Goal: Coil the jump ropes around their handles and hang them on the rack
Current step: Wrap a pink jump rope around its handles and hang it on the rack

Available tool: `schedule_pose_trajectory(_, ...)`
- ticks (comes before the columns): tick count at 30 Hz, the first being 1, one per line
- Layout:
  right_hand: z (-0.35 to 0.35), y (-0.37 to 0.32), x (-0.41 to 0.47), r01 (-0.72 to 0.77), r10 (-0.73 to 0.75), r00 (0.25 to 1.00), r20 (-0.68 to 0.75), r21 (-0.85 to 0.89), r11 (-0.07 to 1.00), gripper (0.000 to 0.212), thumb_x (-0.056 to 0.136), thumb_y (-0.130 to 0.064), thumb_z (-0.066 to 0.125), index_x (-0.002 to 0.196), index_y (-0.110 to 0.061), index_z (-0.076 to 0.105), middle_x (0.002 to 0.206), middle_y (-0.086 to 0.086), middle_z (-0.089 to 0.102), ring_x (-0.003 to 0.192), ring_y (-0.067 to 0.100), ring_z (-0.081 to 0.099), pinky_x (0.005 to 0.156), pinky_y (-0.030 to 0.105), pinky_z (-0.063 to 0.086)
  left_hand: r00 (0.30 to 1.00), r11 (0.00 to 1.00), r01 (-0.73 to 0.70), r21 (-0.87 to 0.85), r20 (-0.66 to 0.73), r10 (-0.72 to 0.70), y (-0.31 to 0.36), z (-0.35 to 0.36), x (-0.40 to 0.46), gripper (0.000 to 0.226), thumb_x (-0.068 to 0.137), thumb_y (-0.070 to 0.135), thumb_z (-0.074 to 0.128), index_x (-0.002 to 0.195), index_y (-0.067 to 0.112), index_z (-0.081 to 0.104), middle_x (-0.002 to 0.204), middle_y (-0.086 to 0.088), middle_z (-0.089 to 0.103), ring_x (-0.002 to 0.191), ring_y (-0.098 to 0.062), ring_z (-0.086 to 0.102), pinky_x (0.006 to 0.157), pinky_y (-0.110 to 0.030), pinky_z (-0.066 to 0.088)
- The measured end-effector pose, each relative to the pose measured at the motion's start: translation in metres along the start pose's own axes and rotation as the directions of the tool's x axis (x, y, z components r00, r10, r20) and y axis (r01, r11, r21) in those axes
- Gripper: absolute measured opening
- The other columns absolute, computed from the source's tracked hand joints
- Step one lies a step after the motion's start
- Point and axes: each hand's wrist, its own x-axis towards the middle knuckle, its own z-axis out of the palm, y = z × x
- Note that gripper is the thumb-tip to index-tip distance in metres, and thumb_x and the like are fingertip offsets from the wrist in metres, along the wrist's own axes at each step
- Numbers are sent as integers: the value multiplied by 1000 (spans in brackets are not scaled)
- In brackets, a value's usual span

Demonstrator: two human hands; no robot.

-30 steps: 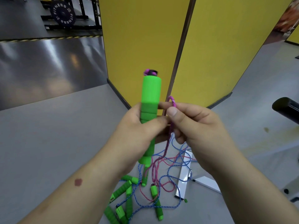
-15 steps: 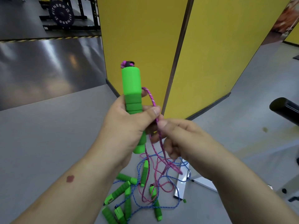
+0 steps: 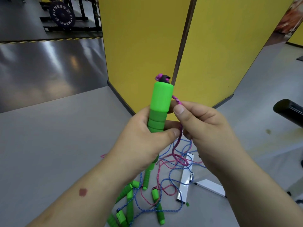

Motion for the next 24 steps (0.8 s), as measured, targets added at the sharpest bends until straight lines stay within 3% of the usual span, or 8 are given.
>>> schedule_pose_trajectory(2,2,1,0,-2,2,1000,21,12,1000,20,97,-8,56,104,-11,74,75,-11,75,59,-2,63,54,7,44,1000,998,-7,62,-27,9,-1,2,1,40,71,14,76,102,38,72,82,-3,76,78,-20,69,86,-60,56)
schedule_pose_trajectory(4,1,7,2,-29,29,1000,10,23,999,20,95,-12,58,106,-11,74,72,-12,73,61,-2,62,55,8,44,999,997,-11,77,-46,14,-2,3,2,38,70,16,76,99,40,71,74,2,72,70,-15,67,79,-50,59)
schedule_pose_trajectory(8,-4,19,6,-115,114,993,-26,-31,993,21,90,-32,68,105,-19,76,74,-9,67,57,5,47,55,22,38,986,1000,-11,21,-166,14,-3,-3,7,33,78,7,83,103,20,65,71,0,69,65,-17,68,66,-39,58)
schedule_pose_trajectory(10,-7,23,6,-188,193,980,35,-117,975,20,91,-32,65,103,-19,75,80,3,70,58,8,44,55,26,38,975,998,3,-68,-222,-18,0,-7,9,29,84,-1,78,102,14,61,69,1,68,60,-15,67,60,-33,58)
schedule_pose_trajectory(13,-8,24,2,-233,312,927,209,-330,915,16,95,-30,65,100,-20,77,90,2,76,62,3,51,63,26,41,959,989,-13,-149,-280,-29,9,-16,12,28,86,-1,75,105,14,61,72,-2,67,56,-16,65,54,-28,57)
schedule_pose_trajectory(16,-7,25,0,-191,271,937,222,-326,926,16,93,-32,65,96,-22,78,86,-2,75,66,20,48,63,34,40,950,979,-30,-200,-309,-34,13,-23,14,26,88,1,74,108,13,62,79,-7,68,61,-18,66,60,-28,58)
schedule_pose_trajectory(21,-2,19,6,-92,98,989,113,-56,994,14,95,-19,64,94,-19,78,78,4,70,60,13,54,54,24,47,992,982,59,-180,-103,-78,7,-16,7,30,92,2,68,120,11,61,85,-10,75,80,-28,72,89,-51,61)
schedule_pose_trajectory(24,-2,15,8,-52,51,998,39,20,998,14,87,-25,66,92,-20,78,78,7,70,59,14,56,52,23,48,994,987,101,-122,57,-95,4,-13,4,35,83,9,68,119,13,65,85,-13,72,82,-29,71,90,-52,58)
